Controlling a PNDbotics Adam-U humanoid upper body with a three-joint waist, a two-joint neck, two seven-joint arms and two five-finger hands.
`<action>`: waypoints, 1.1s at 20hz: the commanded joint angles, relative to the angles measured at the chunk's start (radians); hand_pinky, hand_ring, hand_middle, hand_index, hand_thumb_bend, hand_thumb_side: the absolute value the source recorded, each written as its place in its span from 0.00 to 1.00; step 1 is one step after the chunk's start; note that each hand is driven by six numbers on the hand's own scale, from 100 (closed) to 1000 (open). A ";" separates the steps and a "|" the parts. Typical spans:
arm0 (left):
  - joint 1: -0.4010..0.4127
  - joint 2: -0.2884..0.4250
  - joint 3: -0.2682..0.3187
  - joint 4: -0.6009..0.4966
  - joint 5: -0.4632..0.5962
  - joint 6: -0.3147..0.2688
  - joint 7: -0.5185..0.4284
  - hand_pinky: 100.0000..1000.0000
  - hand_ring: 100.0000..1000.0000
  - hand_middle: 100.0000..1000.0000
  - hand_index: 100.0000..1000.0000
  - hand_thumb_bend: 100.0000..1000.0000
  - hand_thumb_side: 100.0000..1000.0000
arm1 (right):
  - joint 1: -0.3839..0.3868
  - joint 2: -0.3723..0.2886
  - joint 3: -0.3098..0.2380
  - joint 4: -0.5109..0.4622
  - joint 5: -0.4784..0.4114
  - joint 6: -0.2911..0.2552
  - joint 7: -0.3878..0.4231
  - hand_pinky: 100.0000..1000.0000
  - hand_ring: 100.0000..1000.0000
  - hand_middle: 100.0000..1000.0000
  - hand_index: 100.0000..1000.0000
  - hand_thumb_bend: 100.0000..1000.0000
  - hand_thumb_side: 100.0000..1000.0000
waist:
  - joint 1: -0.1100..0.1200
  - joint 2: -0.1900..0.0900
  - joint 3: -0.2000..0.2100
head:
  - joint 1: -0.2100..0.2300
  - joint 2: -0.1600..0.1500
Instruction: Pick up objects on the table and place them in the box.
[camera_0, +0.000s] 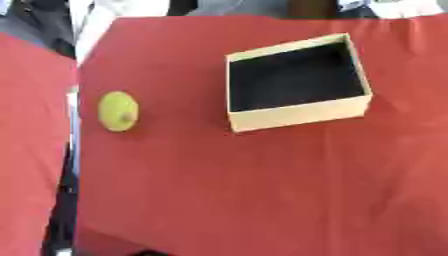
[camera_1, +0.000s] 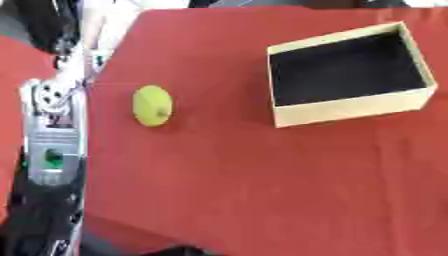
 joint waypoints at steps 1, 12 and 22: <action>0.001 0.026 0.014 -0.015 -0.002 -0.003 -0.005 0.60 0.54 0.48 0.67 0.39 0.68 | -0.009 -0.026 0.000 -0.021 -0.006 -0.002 -0.001 0.70 0.84 0.51 0.47 0.00 0.57 | 0.006 -0.014 0.001 | 0.001 -0.001; 0.005 0.036 0.019 -0.015 -0.021 -0.002 -0.016 0.61 0.55 0.49 0.68 0.39 0.69 | -0.008 -0.028 0.001 -0.021 -0.007 -0.002 0.000 0.70 0.84 0.51 0.47 0.00 0.57 | 0.008 -0.013 0.000 | 0.002 -0.007; 0.066 0.160 0.023 -0.015 -0.171 0.101 -0.158 0.77 0.78 0.72 0.88 0.42 0.60 | -0.009 -0.036 0.004 -0.021 -0.008 -0.002 0.003 0.70 0.84 0.51 0.47 0.00 0.57 | 0.014 -0.010 0.002 | -0.004 -0.010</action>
